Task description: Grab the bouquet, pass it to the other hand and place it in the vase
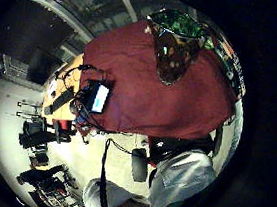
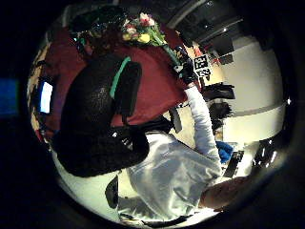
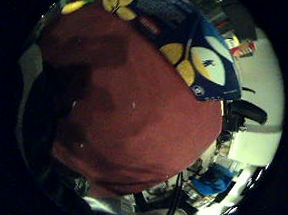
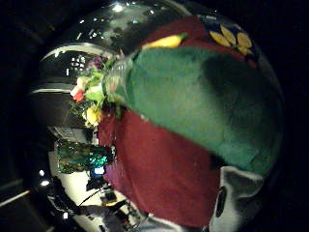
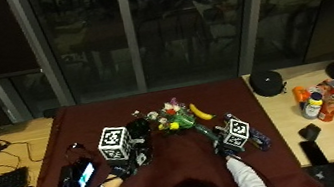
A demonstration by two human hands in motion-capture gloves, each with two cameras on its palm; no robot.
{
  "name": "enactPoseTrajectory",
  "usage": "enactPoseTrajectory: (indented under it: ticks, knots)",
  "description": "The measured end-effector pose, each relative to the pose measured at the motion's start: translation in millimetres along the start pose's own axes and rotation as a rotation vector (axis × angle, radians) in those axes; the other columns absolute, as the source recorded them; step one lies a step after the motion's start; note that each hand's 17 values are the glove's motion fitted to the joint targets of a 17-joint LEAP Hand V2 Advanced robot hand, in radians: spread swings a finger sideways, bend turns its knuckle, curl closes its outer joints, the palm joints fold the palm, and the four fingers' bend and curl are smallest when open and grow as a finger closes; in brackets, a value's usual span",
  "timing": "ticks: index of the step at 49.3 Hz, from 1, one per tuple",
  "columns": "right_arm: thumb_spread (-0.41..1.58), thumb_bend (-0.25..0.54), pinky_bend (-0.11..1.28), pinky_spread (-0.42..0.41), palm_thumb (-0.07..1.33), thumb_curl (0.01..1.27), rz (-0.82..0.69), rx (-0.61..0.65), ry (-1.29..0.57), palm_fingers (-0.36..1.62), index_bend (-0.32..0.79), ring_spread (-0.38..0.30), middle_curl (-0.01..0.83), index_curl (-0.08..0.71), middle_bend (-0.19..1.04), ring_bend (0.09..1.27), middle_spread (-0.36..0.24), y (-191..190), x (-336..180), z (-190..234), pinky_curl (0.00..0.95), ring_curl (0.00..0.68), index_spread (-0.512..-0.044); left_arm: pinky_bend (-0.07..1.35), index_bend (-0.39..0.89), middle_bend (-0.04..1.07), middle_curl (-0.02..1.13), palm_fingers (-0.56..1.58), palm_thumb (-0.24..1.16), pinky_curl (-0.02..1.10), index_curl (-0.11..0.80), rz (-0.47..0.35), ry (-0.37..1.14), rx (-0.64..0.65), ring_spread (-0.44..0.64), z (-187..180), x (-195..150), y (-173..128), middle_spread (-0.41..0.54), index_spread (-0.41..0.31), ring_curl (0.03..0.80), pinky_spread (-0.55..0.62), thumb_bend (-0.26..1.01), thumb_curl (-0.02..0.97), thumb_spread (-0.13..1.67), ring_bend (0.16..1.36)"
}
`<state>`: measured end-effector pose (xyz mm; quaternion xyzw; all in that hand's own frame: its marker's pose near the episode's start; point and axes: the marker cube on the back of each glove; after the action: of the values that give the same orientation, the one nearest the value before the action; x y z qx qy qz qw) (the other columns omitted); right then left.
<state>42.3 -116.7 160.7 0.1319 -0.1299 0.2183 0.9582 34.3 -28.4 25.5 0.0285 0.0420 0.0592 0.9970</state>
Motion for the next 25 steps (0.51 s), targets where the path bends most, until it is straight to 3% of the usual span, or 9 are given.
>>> enactPoseTrajectory:
  ticks: [4,9,15,25]
  knots:
    - [0.98,-0.009,0.58,-0.270,0.96,0.44,0.032,-0.021,-0.174,1.55,0.37,-0.207,0.579,0.425,0.65,0.82,-0.188,-4.9,0.9,1.7,0.416,0.501,-0.210,0.25,0.17,0.17,0.29,0.19,0.27,0.34,0.340,0.024,0.053,-0.076,0.40,-1.8,-0.8,-9.0,0.244,0.022,0.260,0.42,-0.02,0.284,1.24,0.54]
    - [0.77,-0.023,0.63,-0.259,0.98,0.50,-0.031,-0.044,-0.488,1.49,0.41,-0.198,0.592,0.467,0.69,0.86,-0.181,-12.6,-13.8,-4.6,0.441,0.520,-0.207,0.23,0.16,0.18,0.30,0.16,0.20,0.33,0.339,0.076,0.223,-0.160,0.40,-22.1,7.9,-19.3,0.248,0.032,0.262,0.42,-0.04,0.273,1.20,0.54]
    - [0.63,-0.026,0.67,-0.254,0.99,0.55,-0.037,0.088,-0.667,1.46,0.44,-0.192,0.603,0.505,0.73,0.90,-0.172,-31.9,-31.2,-27.2,0.464,0.531,-0.204,0.24,0.13,0.18,0.30,0.13,0.16,0.34,0.325,0.128,0.364,-0.095,0.41,-44.3,25.6,-38.0,0.263,0.055,0.267,0.43,-0.04,0.270,1.16,0.55]
    - [0.61,-0.016,0.68,-0.249,0.98,0.60,-0.123,0.083,-0.998,1.44,0.49,-0.189,0.612,0.552,0.77,0.93,-0.162,-24.3,-77.1,-68.4,0.482,0.538,-0.200,0.31,0.11,0.18,0.30,0.06,0.19,0.36,0.285,0.171,0.540,0.026,0.43,-65.6,62.8,-61.6,0.316,0.107,0.278,0.44,-0.02,0.288,1.07,0.59]
